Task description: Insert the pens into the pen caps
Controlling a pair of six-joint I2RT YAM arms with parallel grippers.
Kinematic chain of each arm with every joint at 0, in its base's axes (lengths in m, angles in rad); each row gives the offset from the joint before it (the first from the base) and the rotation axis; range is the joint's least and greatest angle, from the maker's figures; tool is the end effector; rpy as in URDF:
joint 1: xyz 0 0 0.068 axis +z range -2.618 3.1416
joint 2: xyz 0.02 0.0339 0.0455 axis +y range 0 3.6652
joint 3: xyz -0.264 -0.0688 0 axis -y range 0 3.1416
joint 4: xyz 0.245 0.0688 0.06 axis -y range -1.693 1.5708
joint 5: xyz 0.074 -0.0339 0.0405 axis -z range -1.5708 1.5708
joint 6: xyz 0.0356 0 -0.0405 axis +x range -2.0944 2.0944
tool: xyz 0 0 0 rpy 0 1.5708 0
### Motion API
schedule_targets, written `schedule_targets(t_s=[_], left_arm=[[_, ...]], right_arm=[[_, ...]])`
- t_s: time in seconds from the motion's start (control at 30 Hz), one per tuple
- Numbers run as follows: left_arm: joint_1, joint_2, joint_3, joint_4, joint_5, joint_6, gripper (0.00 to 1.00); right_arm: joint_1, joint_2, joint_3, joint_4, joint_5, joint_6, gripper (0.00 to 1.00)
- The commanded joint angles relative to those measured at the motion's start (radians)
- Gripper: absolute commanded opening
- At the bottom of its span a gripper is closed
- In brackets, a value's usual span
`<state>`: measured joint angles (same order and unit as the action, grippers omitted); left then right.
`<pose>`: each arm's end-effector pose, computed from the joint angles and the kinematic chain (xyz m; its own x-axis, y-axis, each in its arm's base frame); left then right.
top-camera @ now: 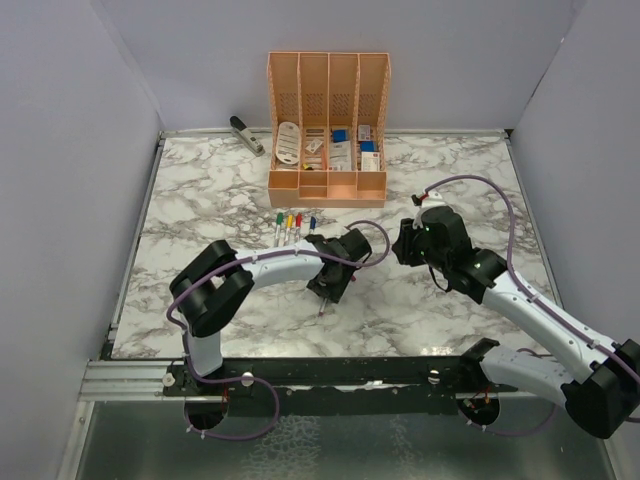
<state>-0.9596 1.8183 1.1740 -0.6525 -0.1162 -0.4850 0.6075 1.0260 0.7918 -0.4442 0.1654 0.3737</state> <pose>0.2020 -0.2811 0.1650 -0.8596 0.4198 -0.2914 0.4462 0.8945 -0.0274 0.1843 0.1210 0.2723 -0.6468 -0.0111 -0.7626 -0.2381 0.9529 0.1880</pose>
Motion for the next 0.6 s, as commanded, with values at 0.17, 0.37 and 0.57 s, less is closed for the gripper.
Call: schedule_targets(t_s=[0.17, 0.37, 0.57], left_arm=[[0.051, 0.075, 0.023, -0.036, -0.059, 0.056, 0.41], [0.059, 0.088, 0.032, -0.035, -0.011, 0.068, 0.39], [0.058, 0.109, 0.033, -0.041, 0.034, 0.079, 0.37]], right_arm=[[0.003, -0.020, -0.005, 0.023, 0.016, 0.031, 0.29], [0.003, -0.024, -0.007, 0.027, 0.019, 0.035, 0.29], [0.003, -0.022, -0.009, 0.032, 0.025, 0.041, 0.29]])
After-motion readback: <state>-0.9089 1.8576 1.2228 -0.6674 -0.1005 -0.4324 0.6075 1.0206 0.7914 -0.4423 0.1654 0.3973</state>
